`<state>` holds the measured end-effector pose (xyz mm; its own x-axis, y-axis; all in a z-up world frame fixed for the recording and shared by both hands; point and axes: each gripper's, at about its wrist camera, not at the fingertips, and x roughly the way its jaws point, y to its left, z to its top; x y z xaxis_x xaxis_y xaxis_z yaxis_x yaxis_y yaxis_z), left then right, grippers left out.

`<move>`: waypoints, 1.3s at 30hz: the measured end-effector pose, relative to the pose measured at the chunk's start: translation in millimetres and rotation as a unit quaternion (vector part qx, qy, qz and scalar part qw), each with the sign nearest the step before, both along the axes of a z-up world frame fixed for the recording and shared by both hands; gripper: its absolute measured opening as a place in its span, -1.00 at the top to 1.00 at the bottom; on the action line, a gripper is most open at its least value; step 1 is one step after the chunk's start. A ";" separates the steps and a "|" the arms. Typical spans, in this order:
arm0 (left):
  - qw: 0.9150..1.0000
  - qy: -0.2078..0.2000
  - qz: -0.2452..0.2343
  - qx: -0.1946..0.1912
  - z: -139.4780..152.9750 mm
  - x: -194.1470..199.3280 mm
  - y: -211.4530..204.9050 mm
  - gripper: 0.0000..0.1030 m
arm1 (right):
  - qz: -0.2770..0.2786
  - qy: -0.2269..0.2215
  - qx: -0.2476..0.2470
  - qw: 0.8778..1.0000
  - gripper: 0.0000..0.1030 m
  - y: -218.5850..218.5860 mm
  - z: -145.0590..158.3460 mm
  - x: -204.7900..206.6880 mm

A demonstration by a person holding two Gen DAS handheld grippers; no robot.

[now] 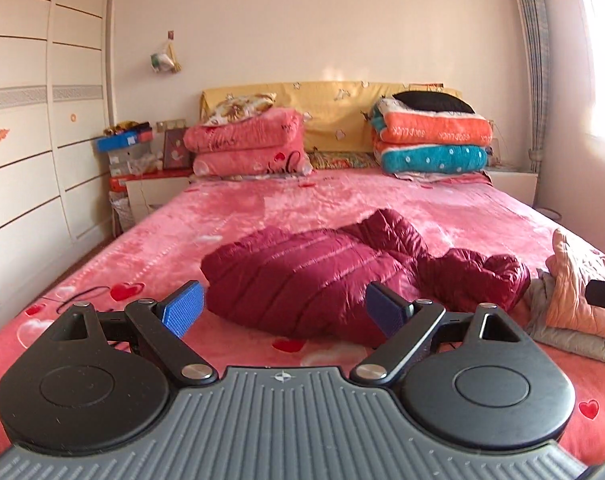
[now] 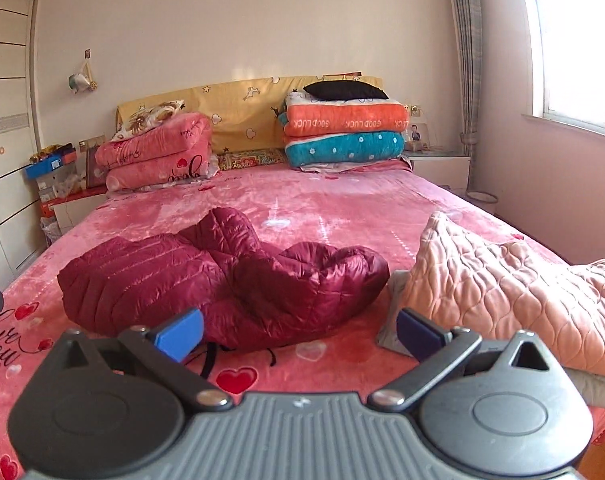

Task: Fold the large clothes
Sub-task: 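Move both grippers toward the crumpled dark red puffer jacket on the bed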

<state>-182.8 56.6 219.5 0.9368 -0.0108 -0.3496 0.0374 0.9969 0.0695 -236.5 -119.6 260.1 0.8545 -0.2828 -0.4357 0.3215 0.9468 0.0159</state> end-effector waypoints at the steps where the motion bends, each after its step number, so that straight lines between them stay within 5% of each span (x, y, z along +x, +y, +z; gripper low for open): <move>1: 1.000 -0.005 0.003 0.002 -4.0 2.7 0.6 -1.00 | 0.002 -0.002 0.000 1.000 -0.98 1.6 3.3 -0.6; 25: 0.998 -0.039 0.040 -0.009 3.1 -3.4 -26.6 -1.00 | 0.036 -0.057 -0.011 0.998 -0.98 26.8 29.0 -29.6; 39: 0.999 -0.021 0.034 -0.004 -0.3 -6.6 -24.6 -1.00 | 0.040 -0.036 -0.012 0.998 -0.98 25.6 14.1 -20.1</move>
<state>-189.5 31.9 219.2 0.9494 0.0506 -0.3098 -0.0331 0.9976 0.0615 -256.6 -94.0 274.1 0.9035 -0.2220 -0.3666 0.2438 0.9697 0.0138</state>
